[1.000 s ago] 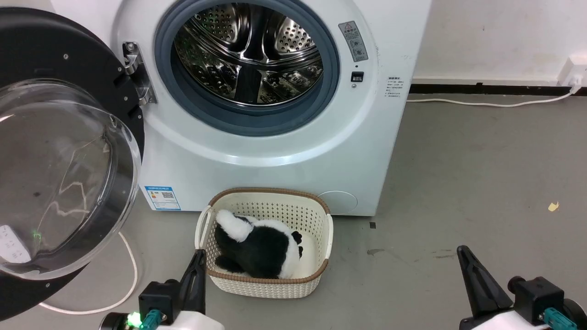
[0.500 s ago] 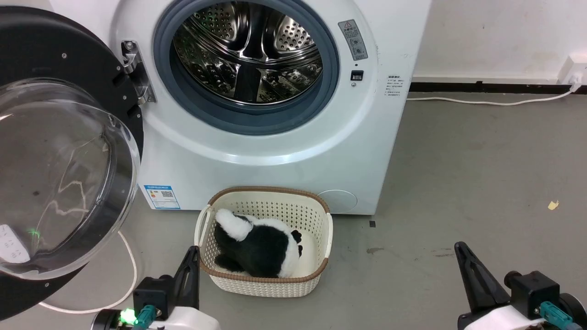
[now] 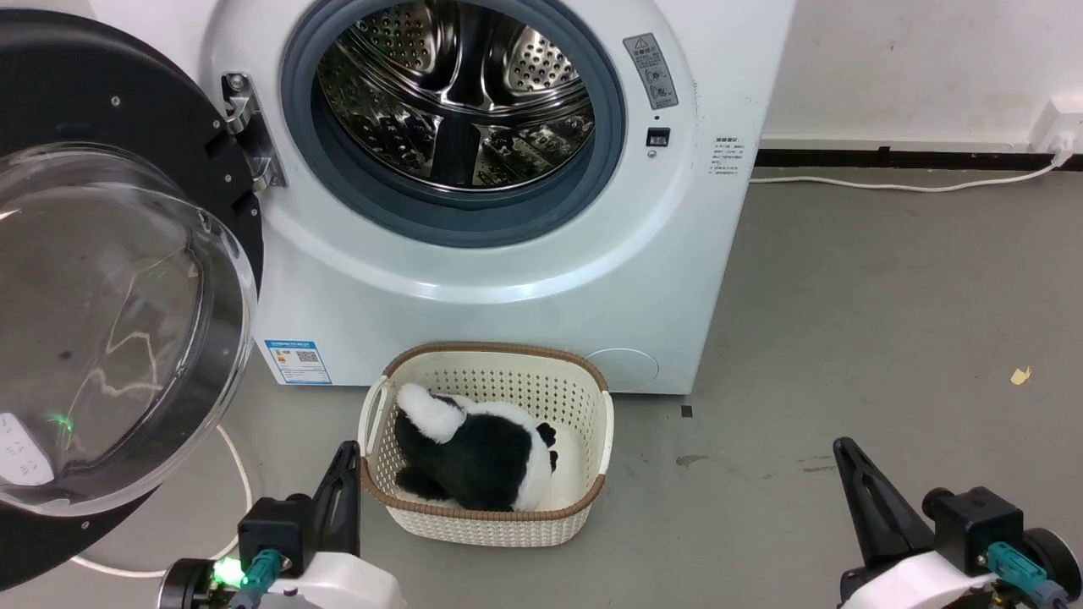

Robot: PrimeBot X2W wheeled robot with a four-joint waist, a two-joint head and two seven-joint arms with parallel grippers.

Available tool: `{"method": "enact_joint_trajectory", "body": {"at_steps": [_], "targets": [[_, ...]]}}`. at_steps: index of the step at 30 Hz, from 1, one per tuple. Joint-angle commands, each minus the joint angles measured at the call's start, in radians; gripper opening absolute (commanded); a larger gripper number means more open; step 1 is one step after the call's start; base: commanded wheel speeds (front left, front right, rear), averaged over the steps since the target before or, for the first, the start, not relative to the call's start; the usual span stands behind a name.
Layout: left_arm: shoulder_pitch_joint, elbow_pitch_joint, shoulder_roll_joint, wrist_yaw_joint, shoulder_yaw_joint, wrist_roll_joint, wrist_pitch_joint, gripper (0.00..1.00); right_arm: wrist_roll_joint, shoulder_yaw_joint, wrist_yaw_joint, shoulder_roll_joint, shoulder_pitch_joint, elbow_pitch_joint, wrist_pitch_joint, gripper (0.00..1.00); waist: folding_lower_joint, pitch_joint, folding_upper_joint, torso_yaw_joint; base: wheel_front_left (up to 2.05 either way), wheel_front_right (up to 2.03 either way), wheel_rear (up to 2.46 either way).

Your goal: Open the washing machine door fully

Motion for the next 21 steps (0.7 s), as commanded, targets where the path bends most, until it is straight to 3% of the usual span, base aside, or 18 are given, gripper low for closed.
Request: {"method": "enact_joint_trajectory", "body": {"at_steps": [1, 21], "targets": [[-0.009, -0.009, -0.002, -0.007, 0.007, 0.013, 0.005, 0.0, -0.006, 0.003, 0.001, 0.004, -0.014, 0.002, 0.004, 0.0, -0.0001, 0.0, -0.0001, 0.0, 0.0, 0.0, 0.0], [-0.017, -0.035, -0.022, -0.034, 0.059, 0.061, 0.047, 0.0, -0.025, 0.01, 0.001, 0.005, -0.039, 0.004, 0.037, 0.0, -0.0001, 0.006, -0.0001, -0.002, 0.0, 0.0, 0.0]]}}
